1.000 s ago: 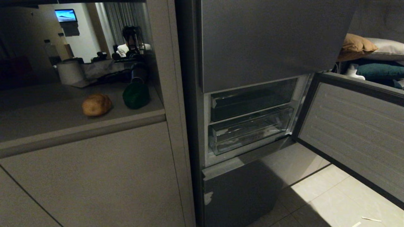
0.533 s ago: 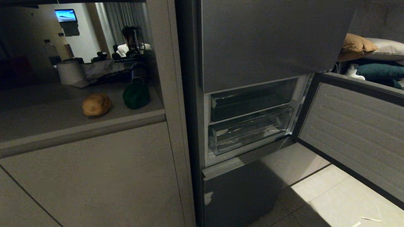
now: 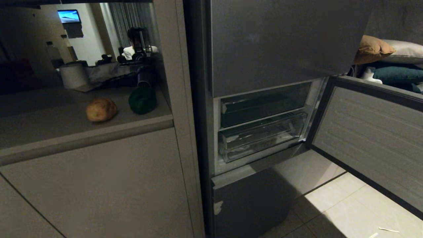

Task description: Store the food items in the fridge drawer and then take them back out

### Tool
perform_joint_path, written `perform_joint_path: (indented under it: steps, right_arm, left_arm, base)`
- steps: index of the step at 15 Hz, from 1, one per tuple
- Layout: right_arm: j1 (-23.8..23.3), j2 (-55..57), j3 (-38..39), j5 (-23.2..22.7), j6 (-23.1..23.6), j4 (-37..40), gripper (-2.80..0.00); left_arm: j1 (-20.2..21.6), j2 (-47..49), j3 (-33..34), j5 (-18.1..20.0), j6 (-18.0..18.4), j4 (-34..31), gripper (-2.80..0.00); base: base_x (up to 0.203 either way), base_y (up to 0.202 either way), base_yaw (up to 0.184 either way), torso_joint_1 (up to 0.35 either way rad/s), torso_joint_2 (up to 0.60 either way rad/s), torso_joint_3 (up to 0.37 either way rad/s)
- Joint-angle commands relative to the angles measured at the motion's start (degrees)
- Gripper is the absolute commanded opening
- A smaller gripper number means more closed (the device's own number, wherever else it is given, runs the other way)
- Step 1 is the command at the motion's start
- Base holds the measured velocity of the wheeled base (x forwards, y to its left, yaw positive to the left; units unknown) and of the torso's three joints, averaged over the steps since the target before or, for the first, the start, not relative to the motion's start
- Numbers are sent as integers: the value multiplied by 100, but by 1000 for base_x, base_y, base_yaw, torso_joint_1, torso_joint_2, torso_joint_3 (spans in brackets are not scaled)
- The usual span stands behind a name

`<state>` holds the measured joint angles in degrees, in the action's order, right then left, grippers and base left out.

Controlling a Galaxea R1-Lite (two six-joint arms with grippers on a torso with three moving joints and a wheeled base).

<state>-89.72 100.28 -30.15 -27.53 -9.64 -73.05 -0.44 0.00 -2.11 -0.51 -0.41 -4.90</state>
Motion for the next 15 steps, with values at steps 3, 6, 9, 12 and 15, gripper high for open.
perform_joint_path:
  steps: [3,6,9,12,15]
  right_arm:
    - [-20,93,-134,-30,-3,-42,-280]
    - [-11,159,-302,-197,6,262,-280]
    - [-11,300,-574,-640,0,761,-280]
    - [42,617,-931,-1080,-19,870,-280]
    - [420,954,-1298,-1346,-236,880,-280]
  left_arm:
    - [0,0,0,-2,-2,-2,-280]
    - [0,0,0,-2,-2,-2,-280]
    - [0,0,0,-2,-2,-2,-280]
    - [0,0,0,-2,4,-2,-280]
    - [0,0,0,-2,5,-2,-280]
  base:
    - [0,0,0,0,0,0]
    - [0,0,0,0,0,0]
    - [0,0,0,0,0,0]
    - [0,0,0,0,0,0]
    - [0,0,0,0,0,0]
